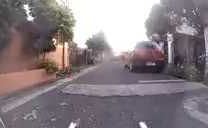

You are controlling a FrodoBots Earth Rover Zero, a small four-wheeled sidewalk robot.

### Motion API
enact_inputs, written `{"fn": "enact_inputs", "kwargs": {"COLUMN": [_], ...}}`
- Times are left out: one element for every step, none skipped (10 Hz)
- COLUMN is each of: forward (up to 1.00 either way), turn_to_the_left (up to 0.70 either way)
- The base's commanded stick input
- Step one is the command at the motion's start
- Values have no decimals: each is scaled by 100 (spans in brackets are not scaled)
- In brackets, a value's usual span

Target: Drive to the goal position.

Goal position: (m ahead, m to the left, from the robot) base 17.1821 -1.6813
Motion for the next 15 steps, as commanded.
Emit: {"fn": "enact_inputs", "kwargs": {"forward": [70,70,70,70,70,70,70,70,70,70,70,70,70,70,70], "turn_to_the_left": [0,0,9,22,10,0,0,0,0,0,0,0,0,0,0]}}
